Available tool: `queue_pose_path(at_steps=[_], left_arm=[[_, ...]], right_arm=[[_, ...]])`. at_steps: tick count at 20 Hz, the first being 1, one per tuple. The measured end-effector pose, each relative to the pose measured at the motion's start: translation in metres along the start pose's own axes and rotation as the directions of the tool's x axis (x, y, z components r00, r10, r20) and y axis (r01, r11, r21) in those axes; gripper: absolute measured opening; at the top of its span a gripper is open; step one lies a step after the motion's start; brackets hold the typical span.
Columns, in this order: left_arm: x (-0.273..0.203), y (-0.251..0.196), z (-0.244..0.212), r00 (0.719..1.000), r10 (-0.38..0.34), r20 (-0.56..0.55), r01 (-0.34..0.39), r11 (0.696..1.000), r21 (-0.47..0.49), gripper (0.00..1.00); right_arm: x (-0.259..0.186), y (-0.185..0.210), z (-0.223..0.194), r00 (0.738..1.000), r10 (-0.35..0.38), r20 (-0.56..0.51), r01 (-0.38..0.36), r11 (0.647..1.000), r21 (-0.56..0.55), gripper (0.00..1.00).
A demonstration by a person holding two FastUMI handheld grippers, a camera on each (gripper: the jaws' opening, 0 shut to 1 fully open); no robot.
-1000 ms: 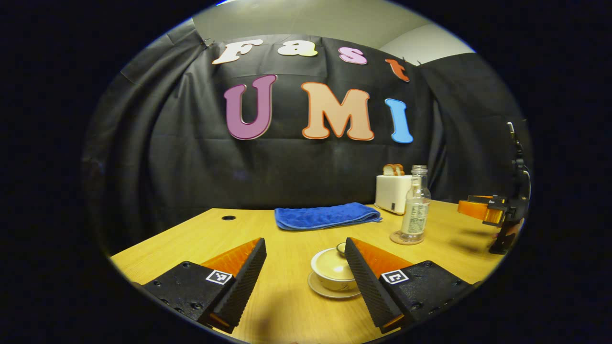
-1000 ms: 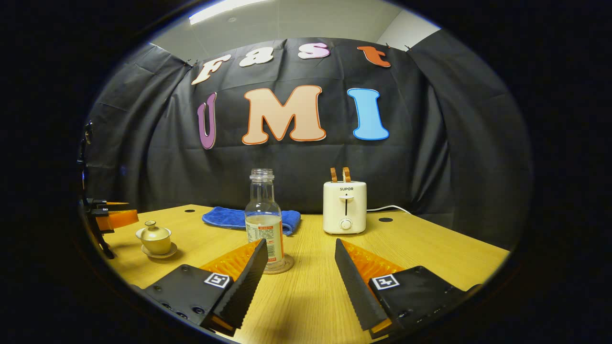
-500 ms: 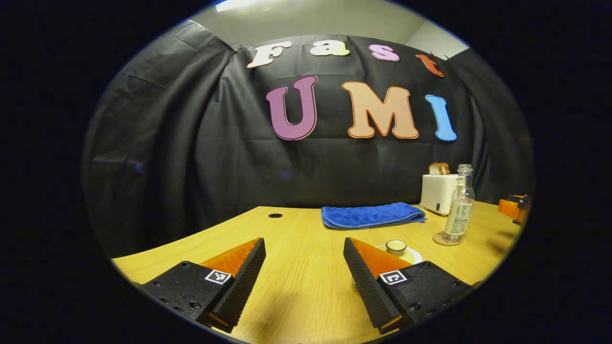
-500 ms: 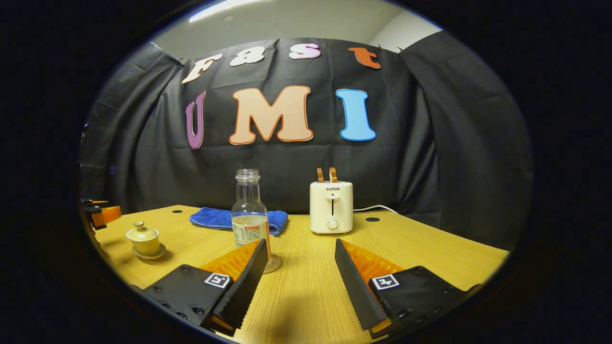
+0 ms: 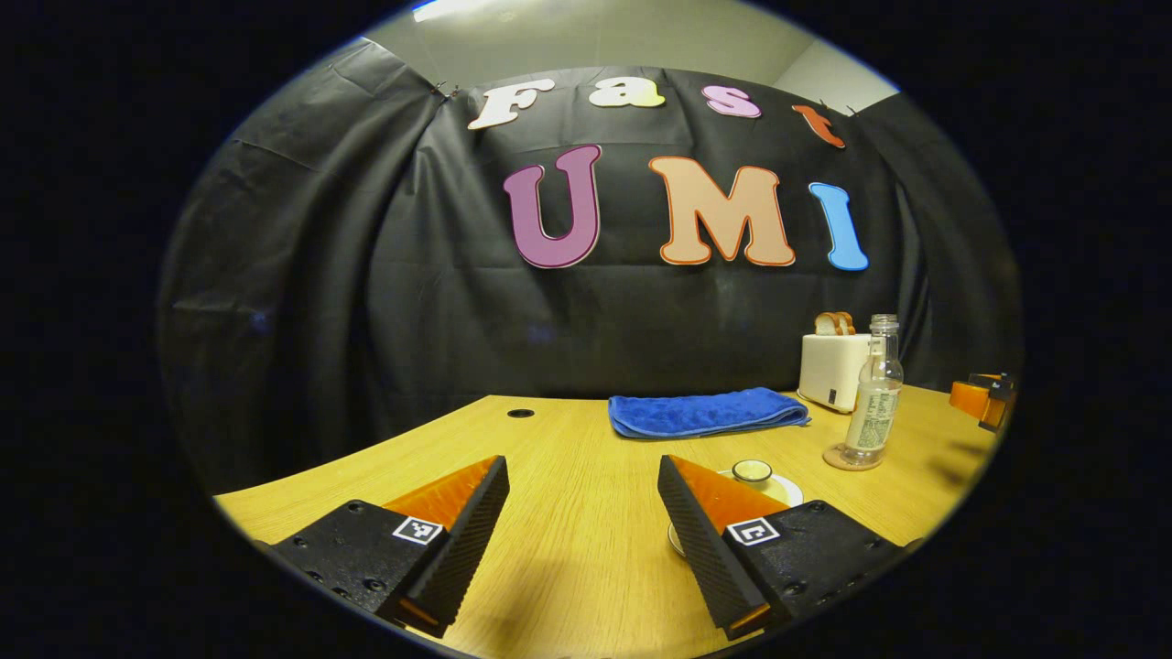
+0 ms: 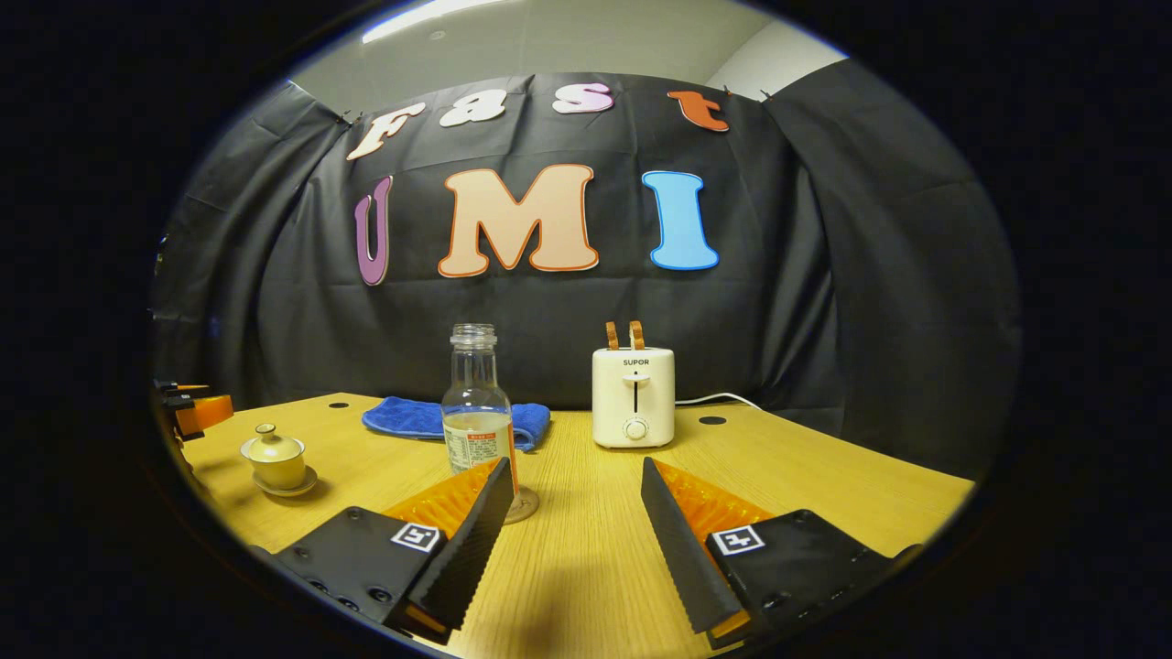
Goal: Open the teacup lid with one hand, grasp the water bottle and pour water into the teacup with the other hand; after pouring, place the water bottle on the coaster and then close the teacup lid.
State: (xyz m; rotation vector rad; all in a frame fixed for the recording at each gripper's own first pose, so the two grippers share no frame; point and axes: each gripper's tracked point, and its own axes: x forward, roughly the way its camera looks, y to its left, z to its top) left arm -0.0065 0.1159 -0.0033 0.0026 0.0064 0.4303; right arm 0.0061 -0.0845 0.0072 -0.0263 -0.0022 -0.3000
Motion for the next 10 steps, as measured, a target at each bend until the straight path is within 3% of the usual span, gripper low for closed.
queue_pose_path(at_steps=[10], left_arm=[[0.0004,-0.0007,0.0011,1.000,-0.006,0.003,0.006,1.000,-0.001,0.96]], right_arm=[[-0.0001,-0.0014,0.0000,1.000,-0.003,0.000,0.003,1.000,0.000,0.91]])
